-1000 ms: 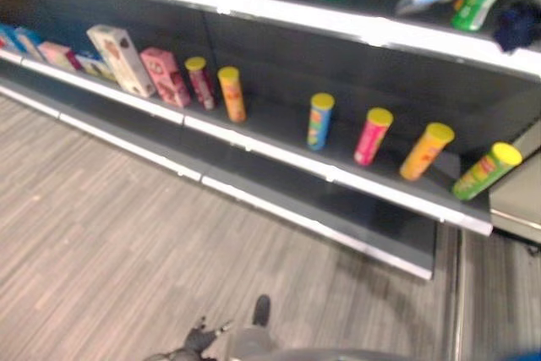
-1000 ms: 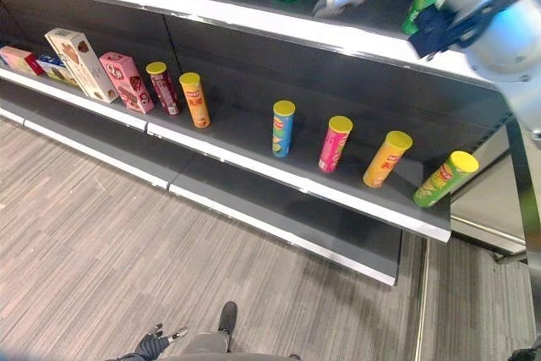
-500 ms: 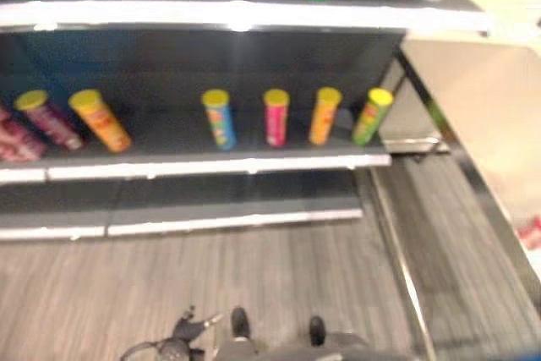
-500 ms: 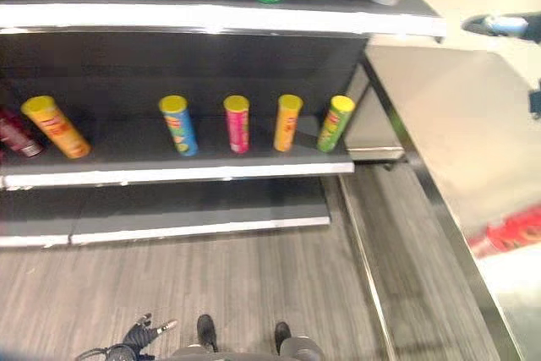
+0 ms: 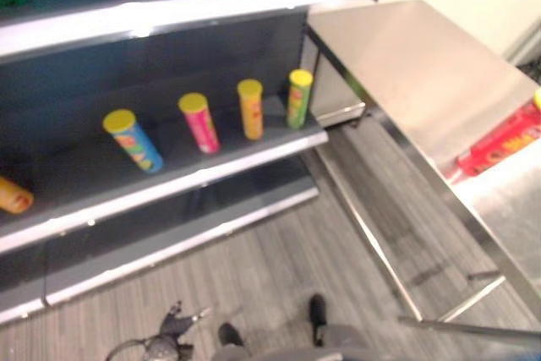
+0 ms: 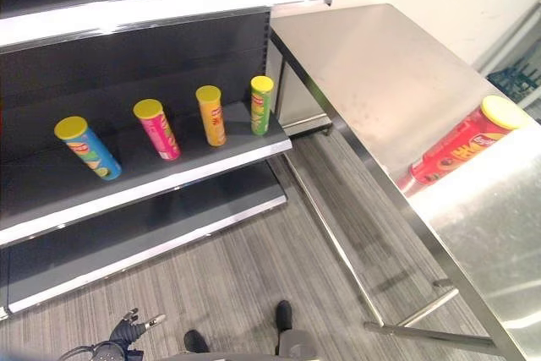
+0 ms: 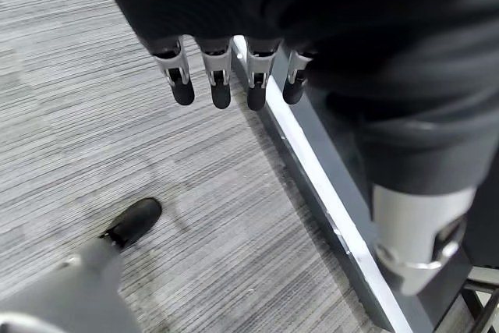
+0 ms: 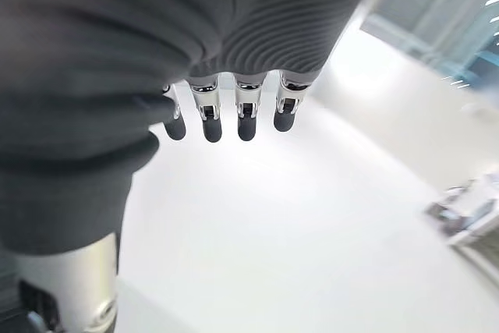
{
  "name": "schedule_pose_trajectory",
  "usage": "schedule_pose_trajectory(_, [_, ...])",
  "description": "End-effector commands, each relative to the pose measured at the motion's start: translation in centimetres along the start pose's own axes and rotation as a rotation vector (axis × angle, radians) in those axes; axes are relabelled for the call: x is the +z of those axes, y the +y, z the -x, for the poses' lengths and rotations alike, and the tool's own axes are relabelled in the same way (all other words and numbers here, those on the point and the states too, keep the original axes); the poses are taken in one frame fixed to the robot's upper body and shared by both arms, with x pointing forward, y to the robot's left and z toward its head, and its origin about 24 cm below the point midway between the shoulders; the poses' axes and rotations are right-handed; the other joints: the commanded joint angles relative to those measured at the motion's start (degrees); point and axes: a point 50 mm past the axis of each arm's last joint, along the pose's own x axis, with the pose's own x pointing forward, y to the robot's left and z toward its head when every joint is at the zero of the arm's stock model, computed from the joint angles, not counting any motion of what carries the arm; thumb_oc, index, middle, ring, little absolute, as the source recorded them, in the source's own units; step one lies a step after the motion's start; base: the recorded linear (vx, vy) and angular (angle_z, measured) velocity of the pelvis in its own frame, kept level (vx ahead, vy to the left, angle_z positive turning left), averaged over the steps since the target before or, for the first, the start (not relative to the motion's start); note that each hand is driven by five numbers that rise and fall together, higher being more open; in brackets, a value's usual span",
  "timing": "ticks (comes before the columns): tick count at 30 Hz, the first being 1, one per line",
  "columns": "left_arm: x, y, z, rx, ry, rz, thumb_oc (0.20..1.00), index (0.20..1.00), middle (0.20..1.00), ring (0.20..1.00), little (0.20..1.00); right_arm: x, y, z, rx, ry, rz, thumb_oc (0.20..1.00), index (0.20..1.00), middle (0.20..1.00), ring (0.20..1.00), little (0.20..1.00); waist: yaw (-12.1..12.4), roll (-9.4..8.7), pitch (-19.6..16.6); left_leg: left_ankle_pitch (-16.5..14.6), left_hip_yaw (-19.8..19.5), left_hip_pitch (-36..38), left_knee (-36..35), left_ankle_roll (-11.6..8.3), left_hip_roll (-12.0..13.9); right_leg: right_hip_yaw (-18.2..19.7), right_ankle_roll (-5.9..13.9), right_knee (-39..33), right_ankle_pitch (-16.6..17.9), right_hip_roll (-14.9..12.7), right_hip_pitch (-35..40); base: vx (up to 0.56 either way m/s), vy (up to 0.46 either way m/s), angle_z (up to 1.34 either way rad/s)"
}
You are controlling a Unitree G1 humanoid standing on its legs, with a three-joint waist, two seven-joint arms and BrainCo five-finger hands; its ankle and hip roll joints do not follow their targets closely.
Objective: Put the goods on the table back onto the shelves and tidy them up.
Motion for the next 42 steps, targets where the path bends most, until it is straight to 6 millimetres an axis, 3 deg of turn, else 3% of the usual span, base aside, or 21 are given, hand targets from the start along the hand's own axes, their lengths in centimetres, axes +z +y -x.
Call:
schedule_pose_trajectory(1, [0.7,1.4,-0.3,0.032,-0.031,-0.047,1.0,1.0,1.0,1.0,1.0,0.7,-2.5,-0.7,-0.089,-0.036,-0.034,1.0,1.0,1.0,1.0,1.0,3.6,-2.79,-2.7,-8.0,-4.2,1.5,3.6,-2.73,1.1,-5.0,6.27,2.0,-2.9,-3.0,0.0,0.06,-0.118,-0.21])
schedule_pose_trajectory(2, [0.8,1.4,-0.3,0.031,-0.031,-0.047,1.0,1.0,1.0,1.0,1.0,0.7,-2.6,-0.7,-0.089,-0.036,-0.033,1.0,1.0,1.0,1.0,1.0,3.7,-2.75,-2.6,-8.0,-4.1,1.7,3.5,-2.76,1.1,-4.9,6.27,2.0,-3.0,-3.0,0.1,0.14,-0.233,-0.24])
schedule_pose_trajectory(6, [1.0,0.9,-0.2,-0.018,-0.05,-0.075,1.0,1.0,1.0,1.0,1.0,0.9,-2.1,-1.2,-0.018,-0.038,-0.092,1.0,1.0,1.0,1.0,1.0,3.4,-2.02,-1.5,-8.2,-5.1,1.2,13.7,-4.38,6.7,-5.4,3.96,5.4,-9.0,0.1,2.0,0.09,-0.236,-0.1])
schedule_pose_trajectory(8, [1.8,0.9,-0.3,-0.021,-0.078,-0.073,1.0,1.0,1.0,1.0,1.0,1.5,-1.4,-1.9,0.01,-0.059,-0.117,1.0,1.0,1.0,1.0,1.0,5.1,-2.04,0.7,-3.0,-11.8,-3.2,23.9,-4.83,9.5,-4.1,1.39,7.0,-10.3,2.2,2.9,0.0,-0.241,-0.32])
schedule_pose_trajectory(9, [1.9,0.7,-0.3,-0.031,-0.083,-0.083,1.0,1.0,1.0,1.0,1.0,1.6,-1.3,-2.1,0.013,-0.062,-0.141,1.0,1.0,1.0,1.0,1.0,5.6,-2.36,1.3,-2.2,-15.4,-5.1,26.3,-4.34,8.7,-3.7,0.78,6.9,-10.4,2.4,3.2,-0.04,-0.134,-0.61])
schedule_pose_trajectory(10, [1.8,0.7,-0.3,-0.031,-0.082,-0.083,1.0,1.0,1.0,1.0,1.0,1.6,-1.2,-2.1,0.013,-0.062,-0.142,1.0,1.0,1.0,1.0,1.0,5.4,-2.38,1.2,-2.2,-15.5,-5.2,26.3,-4.33,8.7,-3.8,0.78,6.9,-10.4,2.4,3.1,0.09,-0.09,-0.66])
schedule_pose_trajectory(11, [1.7,-0.3,-0.2,-0.075,-0.081,-0.095,1.0,1.0,1.0,1.0,1.0,1.8,0.0,-2.8,0.064,-0.06,-0.17,1.0,1.0,1.0,1.0,1.0,8.0,-2.89,1.9,-8.5,-26.0,-7.9,22.4,-3.42,0.6,-0.2,0.88,6.1,-11.1,2.5,4.9,0.11,-0.027,-0.4])
schedule_pose_trajectory(12, [1.7,-0.3,-0.2,-0.075,-0.081,-0.093,1.0,1.0,1.0,1.0,1.0,1.8,0.0,-2.8,0.065,-0.061,-0.171,1.0,1.0,1.0,1.0,1.0,7.9,-3.01,1.9,-8.3,-26.0,-7.8,22.1,-3.34,0.4,-0.2,0.94,6.0,-11.1,2.3,5.0,0.18,0.0,-0.38])
schedule_pose_trajectory(13, [1.8,-0.6,-0.2,-0.088,-0.089,-0.093,1.0,1.0,1.0,1.0,1.0,2.0,0.3,-2.9,0.08,-0.067,-0.179,1.0,1.0,1.0,1.0,1.0,8.5,-2.57,2.0,-9.4,-29.2,-7.6,19.0,-3.37,-1.7,1.2,0.98,5.6,-11.2,2.5,5.7,0.13,0.054,-0.57])
schedule_pose_trajectory(15, [2.4,-1.1,-0.3,-0.104,-0.113,-0.089,1.0,1.0,1.0,1.0,1.0,2.2,1.0,-3.3,0.1,-0.073,-0.183,1.0,1.0,1.0,1.0,1.0,10.3,-1.4,2.0,-6.6,-37.5,-8.7,11.5,-2.86,-5.0,4.1,0.97,4.8,-11.4,3.8,6.1,0.13,0.06,-0.63])
schedule_pose_trajectory(16, [2.4,-1.1,-0.2,-0.104,-0.112,-0.087,1.0,1.0,1.0,1.0,1.0,2.2,1.1,-3.4,0.101,-0.075,-0.184,1.0,1.0,1.0,1.0,1.0,10.2,-1.41,2.0,-6.4,-37.6,-8.4,11.0,-2.86,-5.0,4.0,0.96,4.8,-11.4,3.7,6.2,0.06,0.027,-0.66])
schedule_pose_trajectory(18, [2.3,-1.4,-0.3,-0.109,-0.108,-0.093,1.0,1.0,1.0,1.0,1.0,2.6,2.1,-3.8,0.116,-0.086,-0.192,1.0,1.0,1.0,1.0,1.0,10.8,-0.48,1.9,-6.2,-42.1,-8.6,7.6,-2.94,-6.4,6.7,0.98,5.1,-12.5,4.7,6.6,0.09,0.053,-0.98])
schedule_pose_trajectory(22, [2.3,-1.5,-0.3,-0.102,-0.105,-0.079,1.0,1.0,1.0,1.0,1.0,2.5,4.0,-3.7,0.165,-0.076,-0.225,1.0,1.0,1.0,1.0,1.0,10.4,1.22,-0.1,-4.1,-38.4,-4.8,2.6,-2.4,-5.6,8.3,1.65,4.5,-12.5,4.2,6.7,0.12,0.171,-0.65])
schedule_pose_trajectory(27, [2.1,-0.8,-0.4,-0.068,-0.09,-0.062,1.0,1.0,1.0,1.0,1.0,3.3,6.8,-4.3,0.252,-0.093,-0.229,1.0,1.0,1.0,1.0,1.0,11.0,0.85,-1.1,-4.2,-33.9,-2.7,0.9,-1.66,-5.7,9.8,2.85,4.3,-11.7,2.6,5.7,0.09,0.133,-0.68])
schedule_pose_trajectory(42, [0.5,-1.3,-0.1,-0.071,-0.032,-0.085,1.0,1.0,1.0,1.0,1.0,2.5,8.5,-5.0,0.296,-0.037,-0.156,1.0,1.0,1.0,1.0,1.0,12.8,-0.24,-0.5,-4.5,-35.4,-3.1,0.5,-1.23,-6.2,7.4,3.23,3.5,-11.6,1.5,6.0,0.03,0.008,0.04])
